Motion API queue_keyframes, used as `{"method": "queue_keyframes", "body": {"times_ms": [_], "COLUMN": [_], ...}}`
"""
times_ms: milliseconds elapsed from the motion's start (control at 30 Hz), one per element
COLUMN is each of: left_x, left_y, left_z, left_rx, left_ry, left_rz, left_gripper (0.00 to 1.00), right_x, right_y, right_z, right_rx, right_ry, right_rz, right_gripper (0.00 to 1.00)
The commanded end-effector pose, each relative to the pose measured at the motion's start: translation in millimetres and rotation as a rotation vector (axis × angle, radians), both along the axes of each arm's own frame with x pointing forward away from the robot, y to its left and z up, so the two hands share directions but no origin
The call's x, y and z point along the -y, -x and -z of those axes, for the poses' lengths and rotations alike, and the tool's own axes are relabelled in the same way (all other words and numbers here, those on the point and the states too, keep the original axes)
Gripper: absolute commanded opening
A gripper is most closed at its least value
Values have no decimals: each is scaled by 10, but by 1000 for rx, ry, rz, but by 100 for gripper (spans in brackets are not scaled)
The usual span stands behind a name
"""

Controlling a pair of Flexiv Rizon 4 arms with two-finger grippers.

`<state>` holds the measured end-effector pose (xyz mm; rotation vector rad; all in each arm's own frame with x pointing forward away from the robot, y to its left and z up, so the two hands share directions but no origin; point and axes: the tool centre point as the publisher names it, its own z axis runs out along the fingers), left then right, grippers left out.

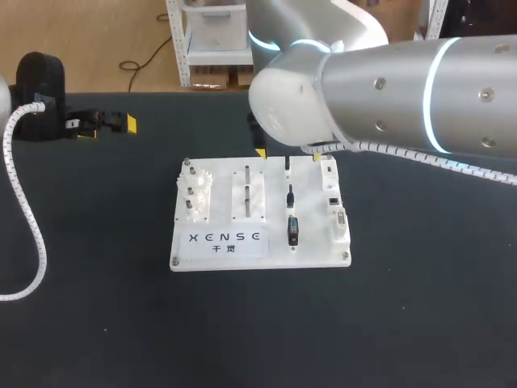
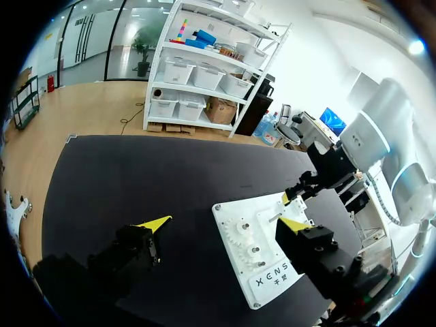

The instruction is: Insert the USB connector, Ethernet cable, and multi-pin plug into their matching sockets one by one.

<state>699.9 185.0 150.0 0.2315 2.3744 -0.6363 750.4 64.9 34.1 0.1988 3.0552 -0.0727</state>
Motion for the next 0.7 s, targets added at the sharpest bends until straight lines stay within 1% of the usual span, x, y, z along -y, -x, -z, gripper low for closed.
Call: {"method": "queue_keyframes", "body": {"times_ms": [33, 200, 233, 333, 567, 600, 633, 667, 700], "left_x": [0, 0, 0, 0, 0, 0, 0, 0, 0], "left_y": [0, 0, 0, 0, 0, 0, 0, 0, 0], "left_z": [0, 0, 0, 0, 0, 0, 0, 0, 0], "left_rx": [0, 0, 0, 0, 0, 0, 0, 0, 0], "left_ry": [0, 0, 0, 0, 0, 0, 0, 0, 0], "left_rz": [0, 0, 0, 0, 0, 0, 0, 0, 0], "left_gripper": [100, 100, 100, 100, 100, 100, 100, 100, 100], "right_x": [30, 36, 39, 38, -2, -2, -1, 4, 7], "right_y": [51, 57, 61, 50, 39, 40, 41, 45, 47], "right_z": [-2, -1, -2, 19, 30, 35, 37, 42, 47], "right_rx": [12, 10, 0, -10, 3, 0, -2, -4, -6], "right_ry": [-5, -8, -21, -26, -8, -8, -9, -9, -9], "right_rz": [1, 2, 2, 13, 3, 2, 1, -1, -2], "right_gripper": [100, 100, 100, 100, 100, 95, 69, 56, 50]}}
